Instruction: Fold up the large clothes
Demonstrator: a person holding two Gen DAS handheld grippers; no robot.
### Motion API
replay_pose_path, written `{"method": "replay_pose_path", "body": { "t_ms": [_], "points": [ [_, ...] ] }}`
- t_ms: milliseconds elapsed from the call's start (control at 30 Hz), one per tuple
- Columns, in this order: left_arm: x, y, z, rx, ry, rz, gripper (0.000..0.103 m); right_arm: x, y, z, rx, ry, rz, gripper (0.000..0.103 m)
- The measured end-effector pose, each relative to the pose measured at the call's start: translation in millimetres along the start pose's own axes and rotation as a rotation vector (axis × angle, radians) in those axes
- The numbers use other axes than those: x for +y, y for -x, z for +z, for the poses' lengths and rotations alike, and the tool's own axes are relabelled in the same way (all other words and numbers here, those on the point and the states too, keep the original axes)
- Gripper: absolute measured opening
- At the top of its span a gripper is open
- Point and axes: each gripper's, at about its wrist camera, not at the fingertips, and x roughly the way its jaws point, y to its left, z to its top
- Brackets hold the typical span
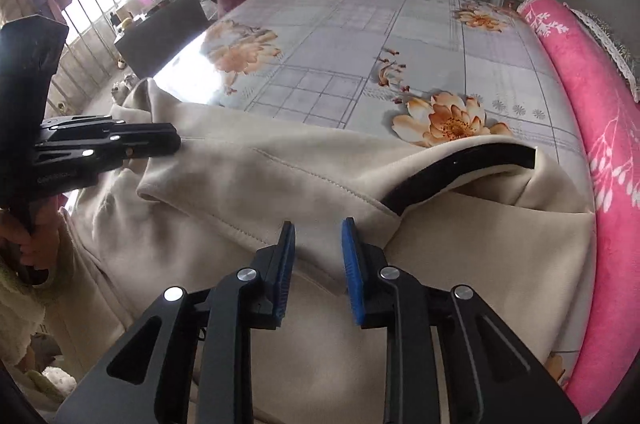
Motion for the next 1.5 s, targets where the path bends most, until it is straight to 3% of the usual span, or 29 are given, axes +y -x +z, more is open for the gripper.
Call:
{"method": "replay_pose_path", "body": {
  "t_ms": [133, 267, 433, 500, 567, 600, 700, 767, 867, 967, 1067, 1133, 1200, 1333, 1400, 1500],
  "points": [
    [2, -19, -17, 0.109, -0.037, 0.08, 0.029, -11, -13, -10, 0.016, -0.025, 0.002, 0.026],
    [9, -13, -20, 0.082, 0.019, 0.049, 0.029, -6, 4, 0, 0.009, -0.079, -0.039, 0.028],
    [7, -13, -21, 0.071, 0.048, 0.066, 0.029, 15, 11, 13, -0.062, -0.072, 0.008, 0.034],
    [7, -13, -22, 0.068, 0.051, 0.075, 0.03, 20, -1, 11, -0.054, -0.069, 0.026, 0.04],
    [8, -14, -22, 0.059, 0.07, 0.072, 0.03, 23, -25, 4, 0.019, -0.054, -0.009, 0.046],
    [9, -13, -23, 0.054, 0.082, 0.067, 0.03, 27, -27, 2, 0.007, -0.034, -0.026, 0.047],
    [10, -13, -24, 0.05, 0.097, 0.066, 0.03, 36, -13, -1, 0.015, -0.009, -0.066, 0.049],
    [10, -12, -24, 0.052, 0.1, 0.066, 0.03, 33, 4, -2, -0.019, -0.029, -0.052, 0.049],
    [12, -12, -24, 0.05, 0.12, 0.053, 0.03, 24, 17, -9, -0.063, -0.07, -0.11, 0.053],
    [14, -12, -24, 0.05, 0.135, 0.046, 0.03, 5, -2, -18, 0.008, -0.139, -0.106, 0.055],
    [12, -9, -22, 0.06, 0.149, 0.063, 0.03, 11, 6, -21, 0.027, -0.121, -0.115, 0.056],
    [9, -2, -23, 0.053, 0.152, 0.082, 0.031, 17, 26, -22, -0.011, -0.125, -0.08, 0.056],
    [5, 11, -25, 0.035, 0.154, 0.091, 0.035, 27, 47, -25, -0.045, -0.102, -0.09, 0.057],
    [-6, 49, -36, -0.007, 0.125, 0.116, 0.046, 40, 92, -43, -0.116, -0.096, -0.058, 0.069],
    [-11, 73, -47, -0.034, 0.11, 0.143, 0.057, 41, 111, -54, -0.142, -0.099, -0.039, 0.073],
    [-11, 115, -76, -0.092, 0.13, 0.155, 0.064, 46, 133, -78, -0.148, -0.105, -0.012, 0.08]
  ]
}}
